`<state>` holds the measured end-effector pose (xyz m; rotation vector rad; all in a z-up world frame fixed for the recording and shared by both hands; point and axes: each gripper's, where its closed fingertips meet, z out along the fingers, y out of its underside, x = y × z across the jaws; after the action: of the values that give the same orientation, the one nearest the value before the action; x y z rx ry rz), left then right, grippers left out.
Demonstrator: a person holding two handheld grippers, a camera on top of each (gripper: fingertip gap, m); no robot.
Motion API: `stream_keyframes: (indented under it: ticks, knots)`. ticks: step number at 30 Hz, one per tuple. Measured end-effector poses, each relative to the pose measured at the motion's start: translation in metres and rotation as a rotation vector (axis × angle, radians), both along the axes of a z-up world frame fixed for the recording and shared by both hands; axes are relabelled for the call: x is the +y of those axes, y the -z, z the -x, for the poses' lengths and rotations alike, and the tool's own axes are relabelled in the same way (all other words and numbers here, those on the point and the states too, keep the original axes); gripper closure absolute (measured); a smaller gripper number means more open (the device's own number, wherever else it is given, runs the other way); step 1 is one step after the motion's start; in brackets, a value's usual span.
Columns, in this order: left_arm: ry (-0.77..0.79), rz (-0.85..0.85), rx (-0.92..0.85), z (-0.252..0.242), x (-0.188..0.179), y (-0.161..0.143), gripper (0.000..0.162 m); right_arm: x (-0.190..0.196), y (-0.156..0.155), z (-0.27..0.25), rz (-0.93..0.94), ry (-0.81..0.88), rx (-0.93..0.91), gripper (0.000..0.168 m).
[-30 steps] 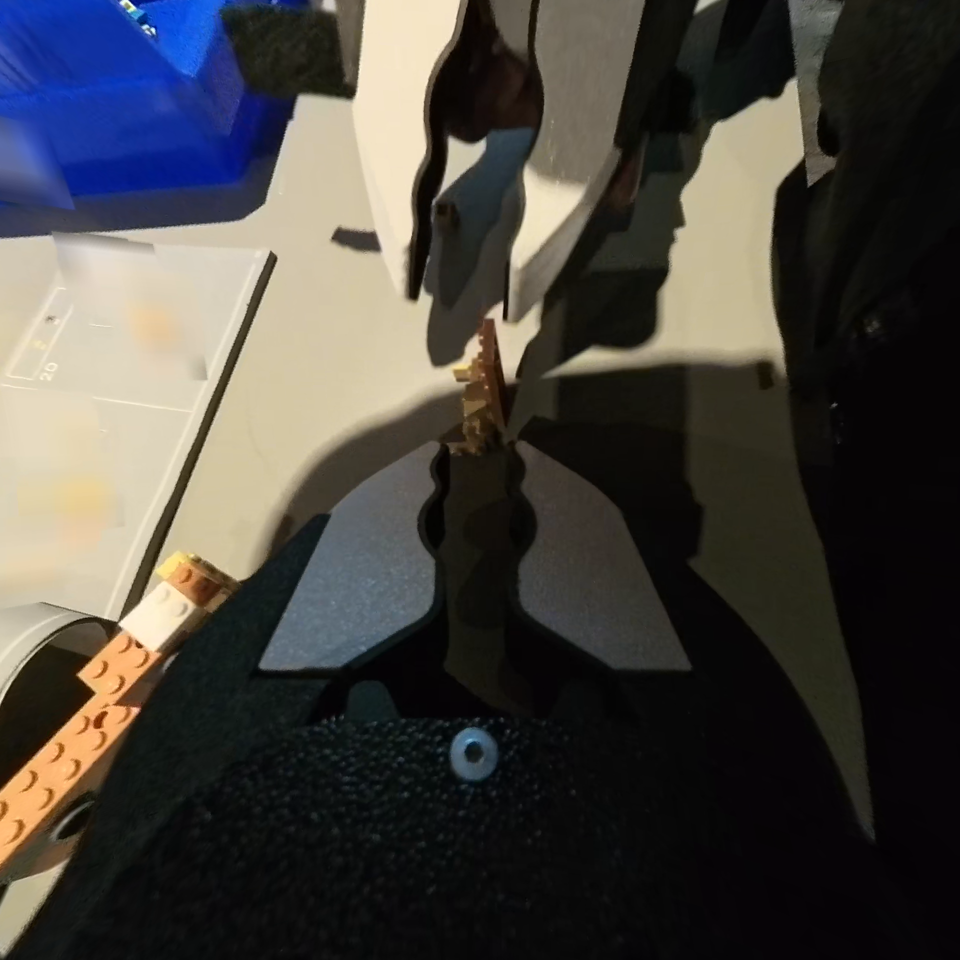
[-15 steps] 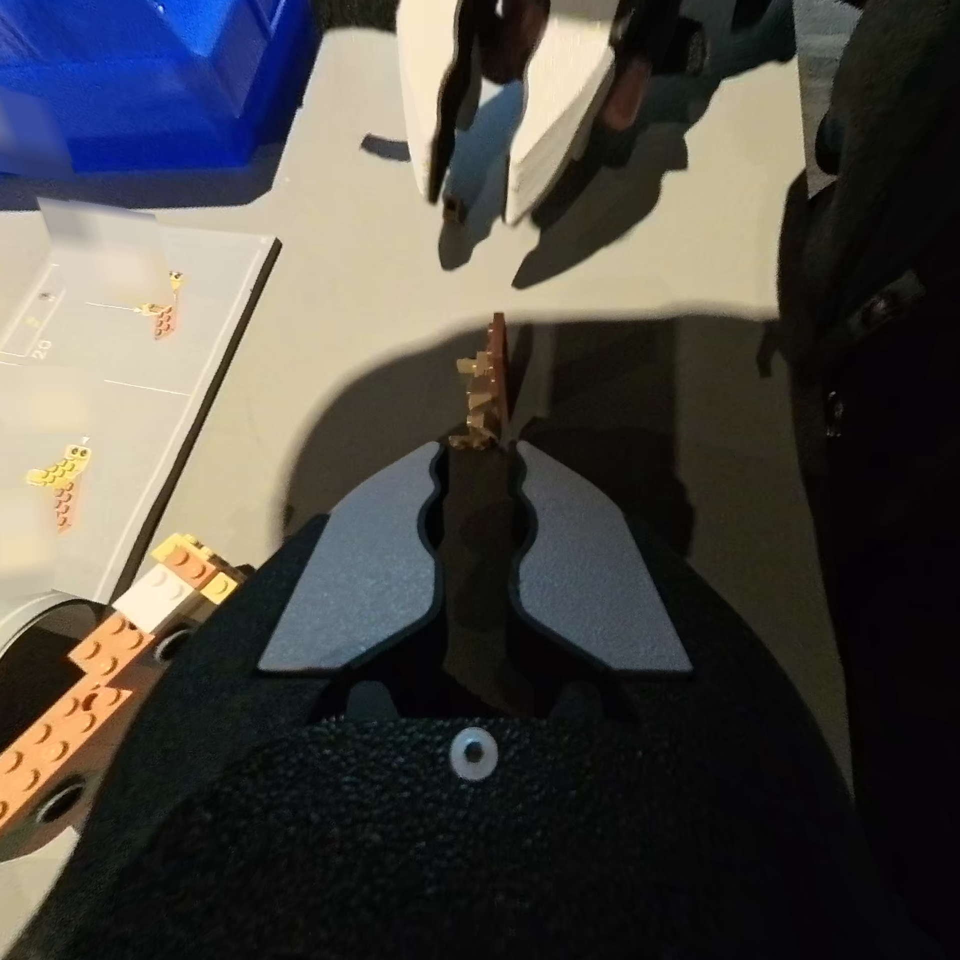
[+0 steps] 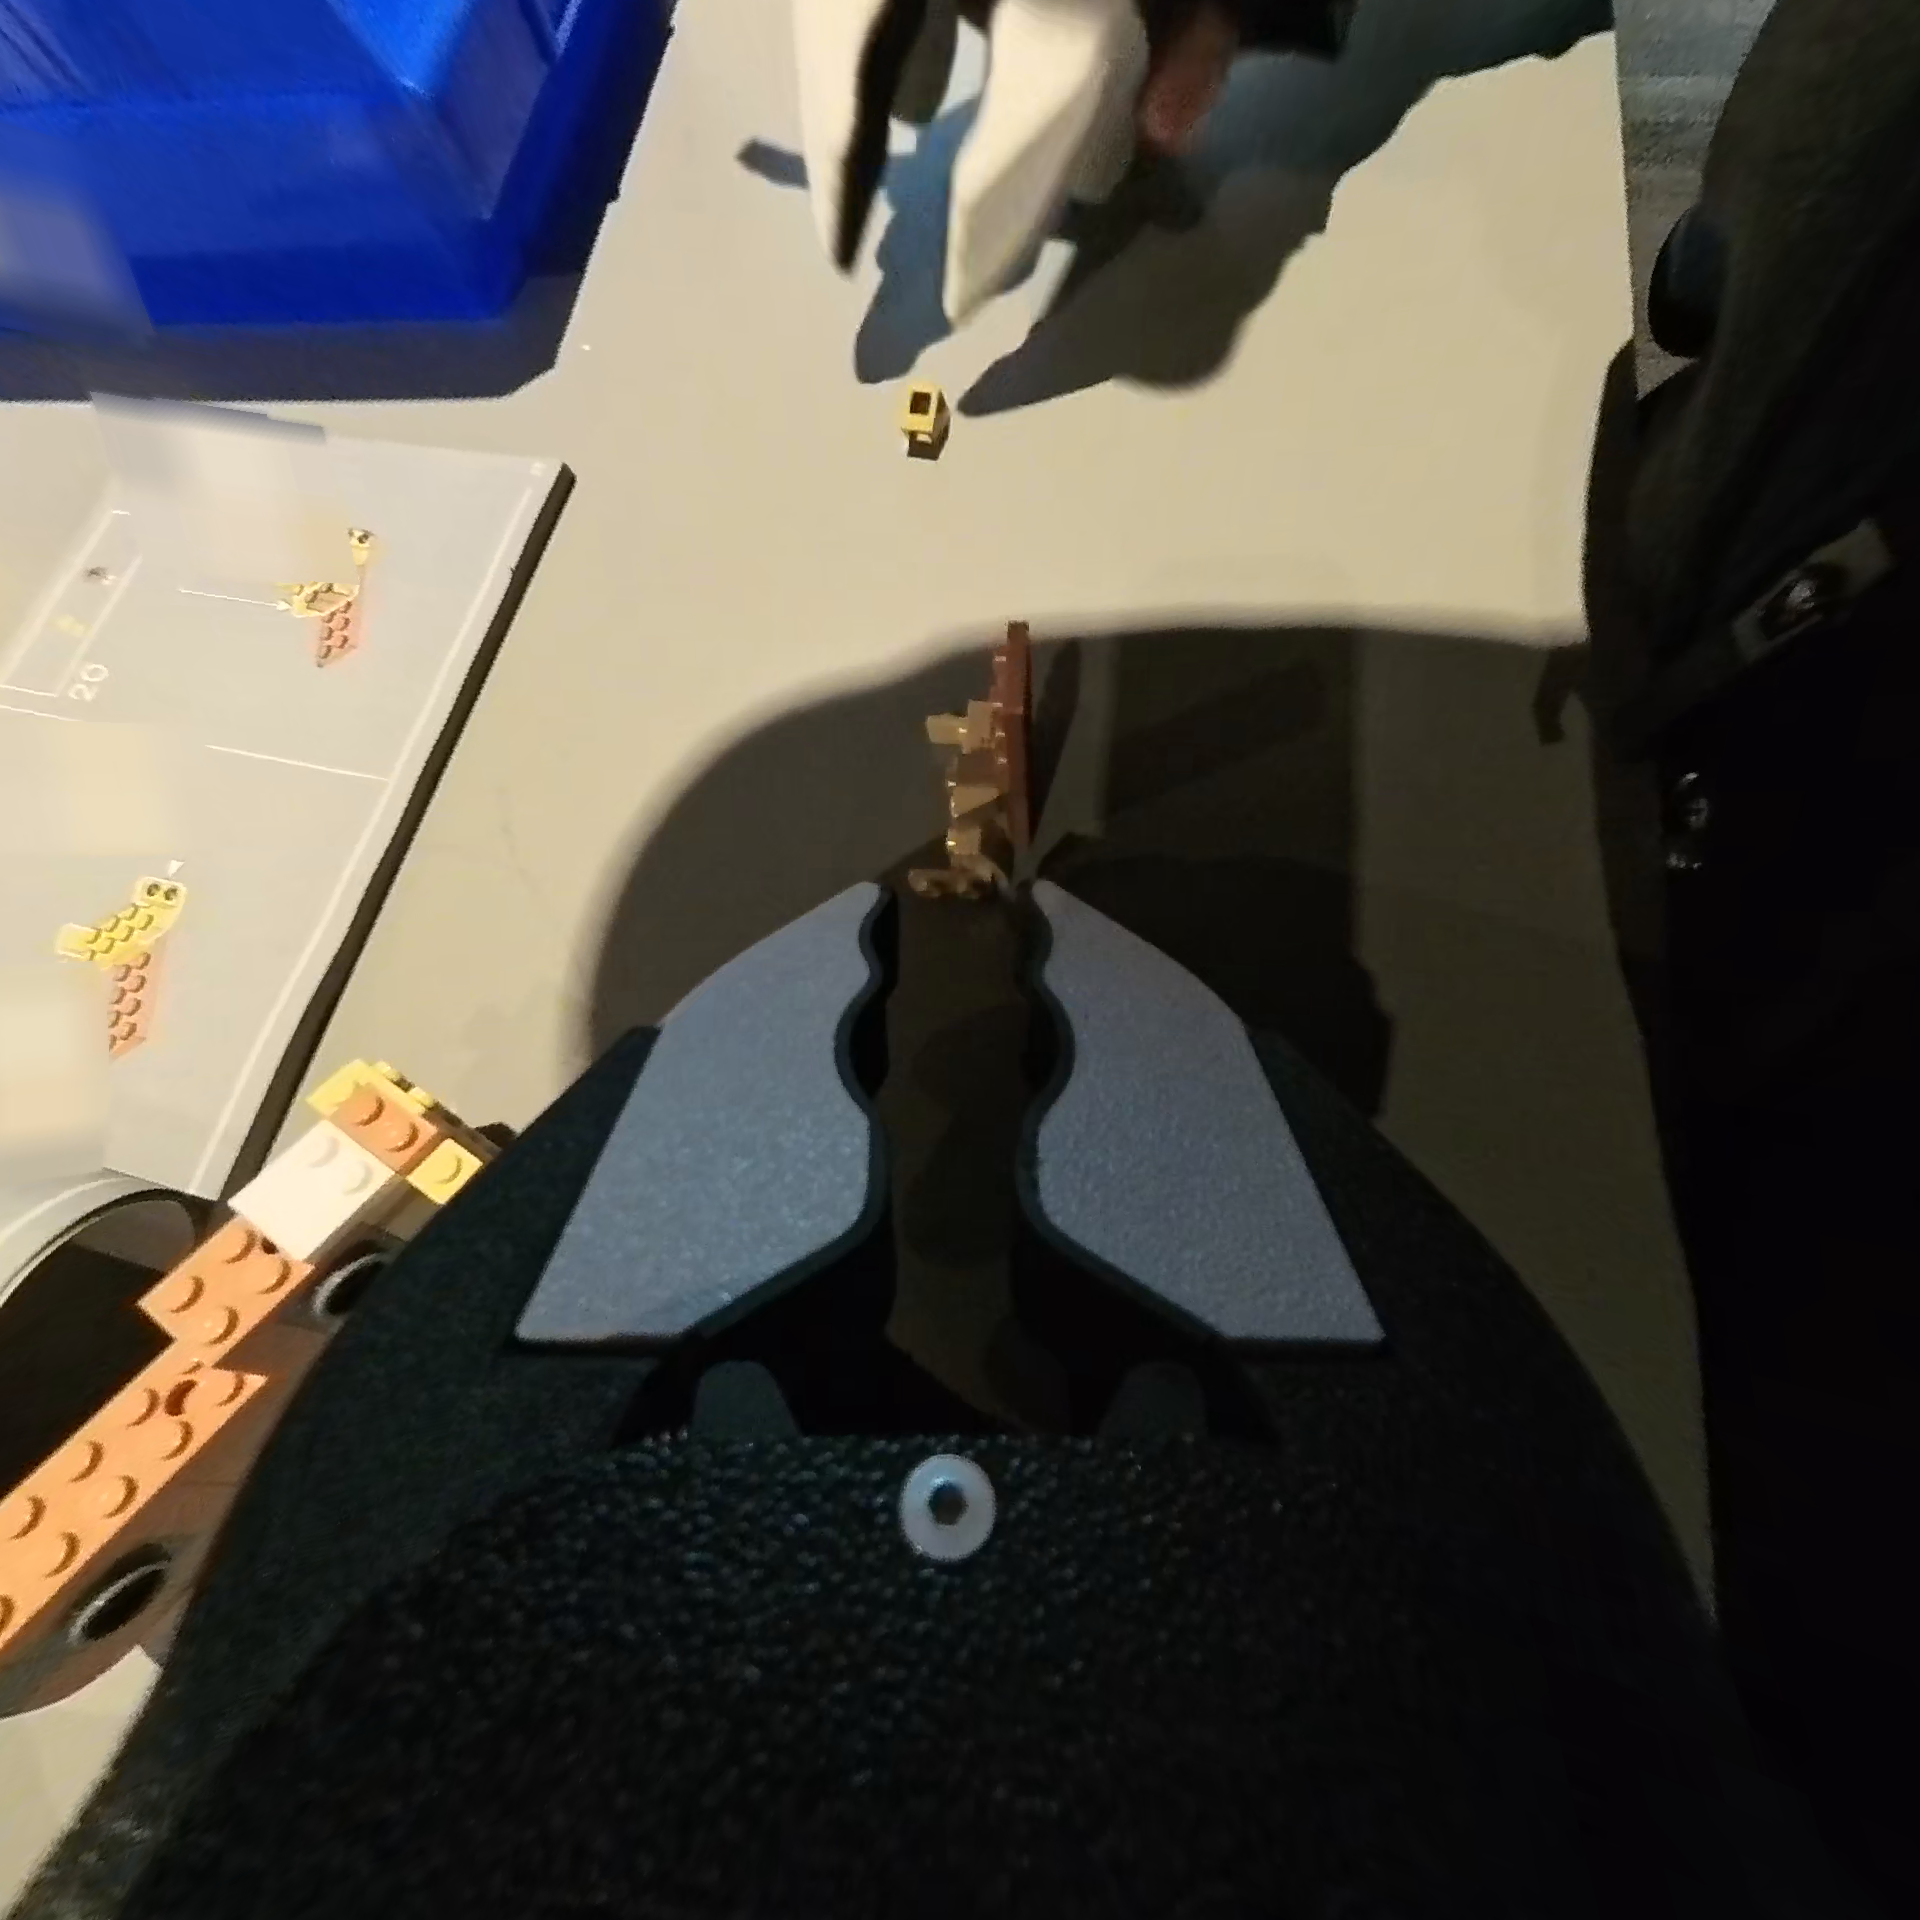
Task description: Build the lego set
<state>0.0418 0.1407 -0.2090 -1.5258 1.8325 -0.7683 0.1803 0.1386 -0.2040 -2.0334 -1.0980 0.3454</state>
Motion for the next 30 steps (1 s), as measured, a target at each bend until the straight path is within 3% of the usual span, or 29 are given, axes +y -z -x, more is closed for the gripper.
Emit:
stream_keyframes:
  ticks: [5,9,13,18,23,30]
  knots:
    - [-0.007,-0.005,-0.002,0.001,0.0,0.0,0.141,0.0,0.009,0.013,0.048,-0.043,-0.002,0.144]
    - [-0.008,-0.007,-0.008,0.001,0.001,-0.001,0.141,-0.002,0.013,0.019,0.081,-0.083,-0.022,0.16]
    - [-0.014,-0.011,-0.027,0.001,0.004,-0.005,0.141,-0.006,0.014,0.03,0.114,-0.149,-0.03,0.161]
    - [-0.016,0.0,-0.063,0.0,0.008,-0.014,0.141,-0.03,0.01,0.05,0.282,-0.428,-0.016,0.16]
    - [-0.014,-0.01,-0.061,0.001,0.006,-0.011,0.141,-0.042,0.016,0.056,0.409,-0.671,-0.129,0.159]
    - [-0.04,0.001,-0.09,0.005,0.004,-0.011,0.141,-0.018,0.012,0.053,0.309,-0.531,-0.051,0.138]
